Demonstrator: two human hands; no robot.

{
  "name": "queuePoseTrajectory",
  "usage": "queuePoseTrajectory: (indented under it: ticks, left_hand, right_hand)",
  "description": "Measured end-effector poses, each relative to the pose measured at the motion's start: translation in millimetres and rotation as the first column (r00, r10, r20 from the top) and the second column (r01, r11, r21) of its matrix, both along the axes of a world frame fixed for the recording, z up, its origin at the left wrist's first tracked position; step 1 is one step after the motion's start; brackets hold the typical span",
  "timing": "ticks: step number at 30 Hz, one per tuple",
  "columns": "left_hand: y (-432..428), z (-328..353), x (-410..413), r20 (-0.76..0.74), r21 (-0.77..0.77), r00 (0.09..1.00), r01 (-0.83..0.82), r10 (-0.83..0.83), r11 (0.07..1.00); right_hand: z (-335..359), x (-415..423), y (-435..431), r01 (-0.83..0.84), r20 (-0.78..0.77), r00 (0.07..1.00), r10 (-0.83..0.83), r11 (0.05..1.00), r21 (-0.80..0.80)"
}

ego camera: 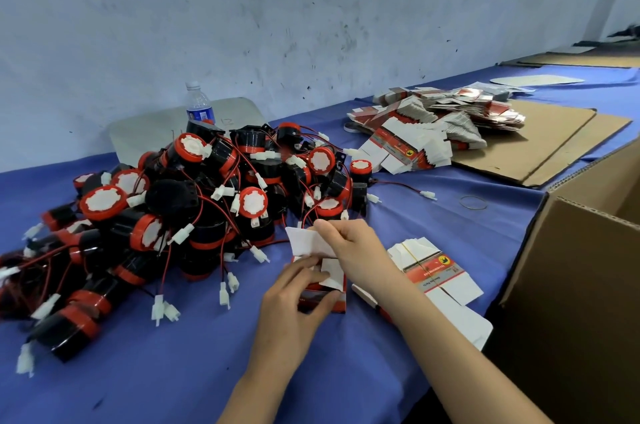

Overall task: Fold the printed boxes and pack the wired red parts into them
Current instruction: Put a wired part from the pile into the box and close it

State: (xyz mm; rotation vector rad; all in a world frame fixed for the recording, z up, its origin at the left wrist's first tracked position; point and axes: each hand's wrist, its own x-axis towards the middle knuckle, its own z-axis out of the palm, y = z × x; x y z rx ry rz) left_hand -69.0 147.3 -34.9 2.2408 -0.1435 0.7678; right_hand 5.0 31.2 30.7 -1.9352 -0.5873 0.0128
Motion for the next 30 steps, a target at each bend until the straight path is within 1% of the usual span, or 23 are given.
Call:
queuePoseTrajectory:
  ticks: [3, 6, 8, 10, 12, 13, 15, 17, 19, 20, 22, 23, 25, 27, 30]
  left_hand:
    - [-2.2, 0.2, -0.6, -0.007, -0.021, 1.000, 0.004, -0.004, 1.000]
    - [-4.2, 2.4, -1.2, -0.018, -0.069, 1.000, -0.012, 0.011, 0.998]
    - [-6.7, 2.4, -2.3, -0.026, -0.153, 0.997, -0.076, 0.073, 0.985]
    - [-8.1, 1.2, -3.1, -0.025, -0.257, 0.987, -0.159, 0.158, 0.953]
    - [-8.9, 0.1, -3.1, -0.028, -0.346, 0.980, -0.193, 0.195, 0.918]
    - [-8.4, -0.3, -3.0, -0.042, -0.382, 0.979, -0.199, 0.198, 0.903]
    - [-6.6, -0.1, -2.7, -0.073, -0.409, 0.981, -0.192, 0.178, 0.892]
    - [-4.1, -1.2, -3.3, -0.069, -0.368, 0.988, -0.152, 0.136, 0.917]
    - [0.8, -1.6, -4.6, -0.054, -0.327, 0.995, -0.101, 0.088, 0.940]
    - [4.4, -1.5, -5.3, -0.056, -0.350, 0.997, -0.074, 0.058, 0.934]
    - [13.5, 0.2, -5.9, -0.070, -0.447, 0.997, -0.010, -0.024, 0.895]
    - [18.0, 1.0, -5.2, -0.078, -0.474, 0.995, 0.014, -0.058, 0.880]
    - [24.6, 2.2, -4.3, -0.089, -0.468, 0.992, 0.037, -0.089, 0.883]
    - [26.2, 3.7, -4.1, -0.084, -0.466, 0.992, 0.043, -0.092, 0.884]
    - [28.2, 4.4, -4.0, -0.076, -0.478, 0.994, 0.038, -0.084, 0.878]
  right_hand:
    - [-2.5, -0.2, -4.8, -0.057, 0.076, 0.995, 0.065, 0.993, -0.106]
    - [-5.8, -4.0, -5.8, -0.047, 0.152, 0.986, 0.072, 0.986, -0.159]
    - [-10.2, -6.5, -7.2, -0.040, 0.170, 0.983, 0.066, 0.987, -0.153]
    - [-15.2, -9.1, -8.5, -0.047, 0.147, 0.987, 0.067, 0.990, -0.134]
    - [-20.8, -12.1, -11.2, -0.083, 0.114, 0.989, 0.095, 0.991, -0.108]
    - [-23.8, -13.7, -12.7, -0.100, 0.121, 0.986, 0.115, 0.987, -0.122]
    - [-30.3, -16.8, -14.6, -0.128, 0.176, 0.971, 0.159, 0.975, -0.179]
    - [-34.4, -18.6, -15.3, -0.139, 0.224, 0.958, 0.182, 0.971, -0.195]
    - [-35.6, -18.6, -14.3, -0.118, 0.262, 0.950, 0.169, 0.973, -0.200]
    - [-36.1, -18.4, -13.4, -0.102, 0.278, 0.947, 0.160, 0.972, -0.211]
    - [-37.3, -18.4, -12.3, -0.083, 0.307, 0.938, 0.158, 0.966, -0.245]
    - [-38.1, -18.5, -12.1, -0.078, 0.316, 0.935, 0.161, 0.962, -0.261]
    - [-40.2, -19.1, -11.9, -0.070, 0.328, 0.930, 0.164, 0.957, -0.281]
    - [-41.7, -19.6, -11.3, -0.063, 0.334, 0.928, 0.164, 0.954, -0.294]
    - [-42.8, -19.9, -10.4, -0.074, 0.301, 0.940, 0.164, 0.955, -0.288]
